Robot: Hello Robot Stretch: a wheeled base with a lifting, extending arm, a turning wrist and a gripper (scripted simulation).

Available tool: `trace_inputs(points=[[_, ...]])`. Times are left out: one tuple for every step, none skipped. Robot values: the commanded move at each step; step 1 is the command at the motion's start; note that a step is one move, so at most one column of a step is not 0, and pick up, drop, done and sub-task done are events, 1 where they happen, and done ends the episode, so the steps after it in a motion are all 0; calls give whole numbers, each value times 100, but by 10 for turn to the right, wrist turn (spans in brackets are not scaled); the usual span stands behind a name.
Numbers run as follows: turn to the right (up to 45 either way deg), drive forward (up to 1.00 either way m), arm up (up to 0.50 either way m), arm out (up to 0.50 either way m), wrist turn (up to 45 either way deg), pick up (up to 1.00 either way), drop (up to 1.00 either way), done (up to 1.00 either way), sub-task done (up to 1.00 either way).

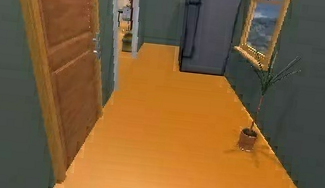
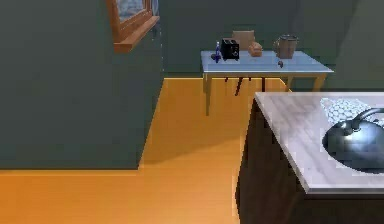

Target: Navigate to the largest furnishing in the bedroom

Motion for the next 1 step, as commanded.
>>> trace_inputs(points=[[-60, 0, 0, 0, 0, 0, 0, 0, 0]])
